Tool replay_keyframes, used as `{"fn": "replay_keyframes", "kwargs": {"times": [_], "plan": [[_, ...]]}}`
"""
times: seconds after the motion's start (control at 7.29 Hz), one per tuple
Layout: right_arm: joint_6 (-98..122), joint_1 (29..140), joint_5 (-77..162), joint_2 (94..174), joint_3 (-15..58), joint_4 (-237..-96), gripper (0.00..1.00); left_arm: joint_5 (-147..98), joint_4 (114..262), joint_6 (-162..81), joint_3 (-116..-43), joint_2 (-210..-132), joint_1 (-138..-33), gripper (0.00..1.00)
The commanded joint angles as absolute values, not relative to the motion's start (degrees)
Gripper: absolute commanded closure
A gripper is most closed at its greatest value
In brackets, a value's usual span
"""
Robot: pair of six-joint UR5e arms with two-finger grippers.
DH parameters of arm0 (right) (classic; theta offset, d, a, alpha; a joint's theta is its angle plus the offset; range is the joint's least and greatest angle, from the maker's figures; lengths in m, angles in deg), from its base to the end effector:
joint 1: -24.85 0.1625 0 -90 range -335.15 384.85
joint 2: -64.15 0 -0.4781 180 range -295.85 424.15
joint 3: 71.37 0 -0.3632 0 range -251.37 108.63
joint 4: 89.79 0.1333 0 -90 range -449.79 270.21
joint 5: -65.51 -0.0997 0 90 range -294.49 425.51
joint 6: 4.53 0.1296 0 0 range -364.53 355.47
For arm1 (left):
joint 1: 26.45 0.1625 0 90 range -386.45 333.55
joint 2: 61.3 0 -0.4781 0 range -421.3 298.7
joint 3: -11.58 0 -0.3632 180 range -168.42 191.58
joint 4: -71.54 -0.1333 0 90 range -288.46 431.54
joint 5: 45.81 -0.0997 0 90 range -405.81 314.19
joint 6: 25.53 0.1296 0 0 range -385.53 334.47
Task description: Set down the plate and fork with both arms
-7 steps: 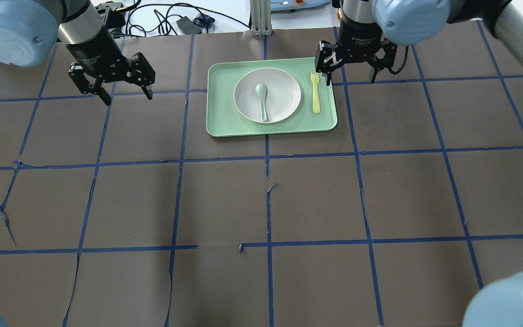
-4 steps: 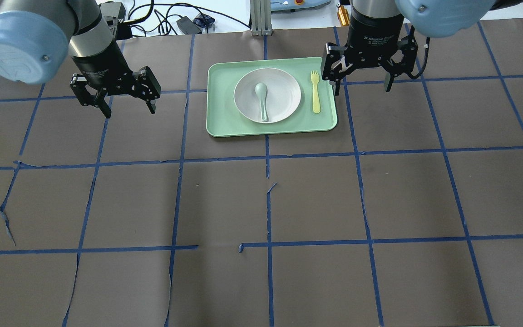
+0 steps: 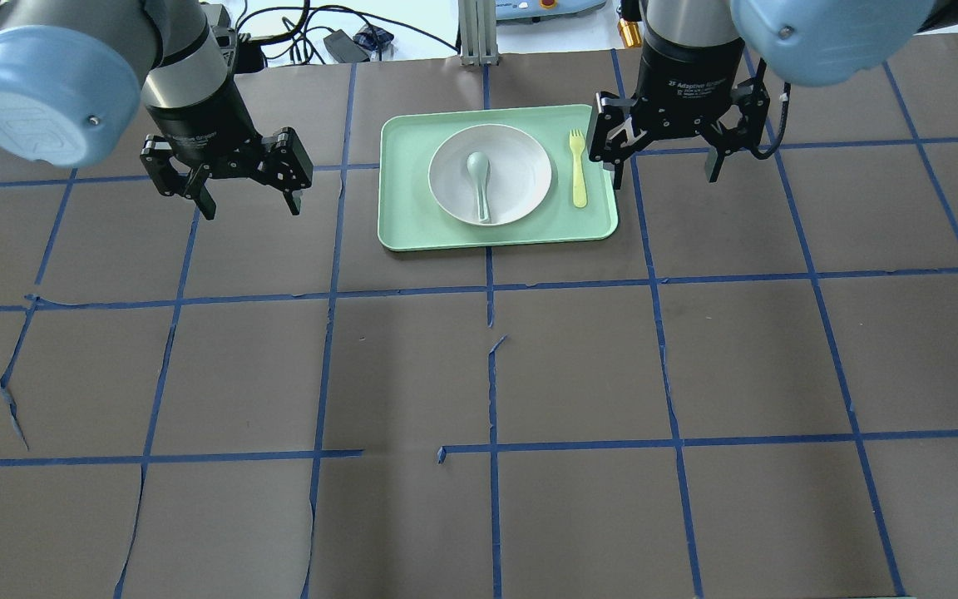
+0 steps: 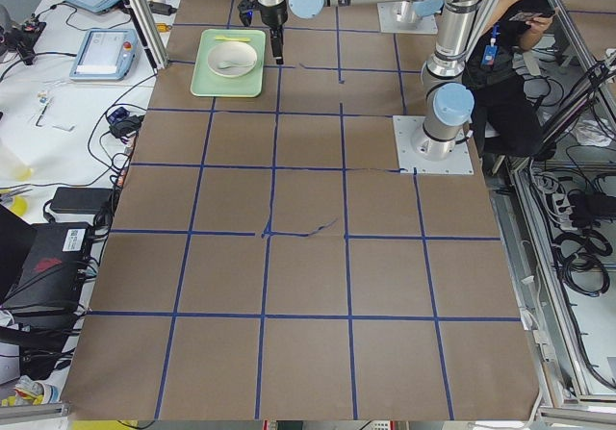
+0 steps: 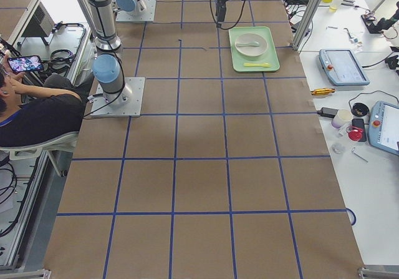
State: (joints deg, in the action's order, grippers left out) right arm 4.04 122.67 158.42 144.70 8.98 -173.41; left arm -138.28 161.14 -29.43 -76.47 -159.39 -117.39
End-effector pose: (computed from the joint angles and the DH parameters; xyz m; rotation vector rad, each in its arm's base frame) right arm 0.1972 -0.5047 0.4960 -0.0159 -3.0722 -0.1530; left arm -0.1361 -0.5125 0.4582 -0.0765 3.0897 0.1520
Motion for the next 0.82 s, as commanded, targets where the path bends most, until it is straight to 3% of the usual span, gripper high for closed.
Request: {"fn": "replay_keyframes", "kwargs": {"times": [0.0,0.69], "plan": [[3.8,122.7,158.3,144.7,10.3,-173.7,0.00,-138.2,164.2,-29.3,-76.4,-158.2,-117.8,0.00],[4.1,122.7,156.3,144.9,9.7,-174.9,0.00,-138.3,164.3,-29.1,-76.1,-158.2,-116.9,0.00]]}}
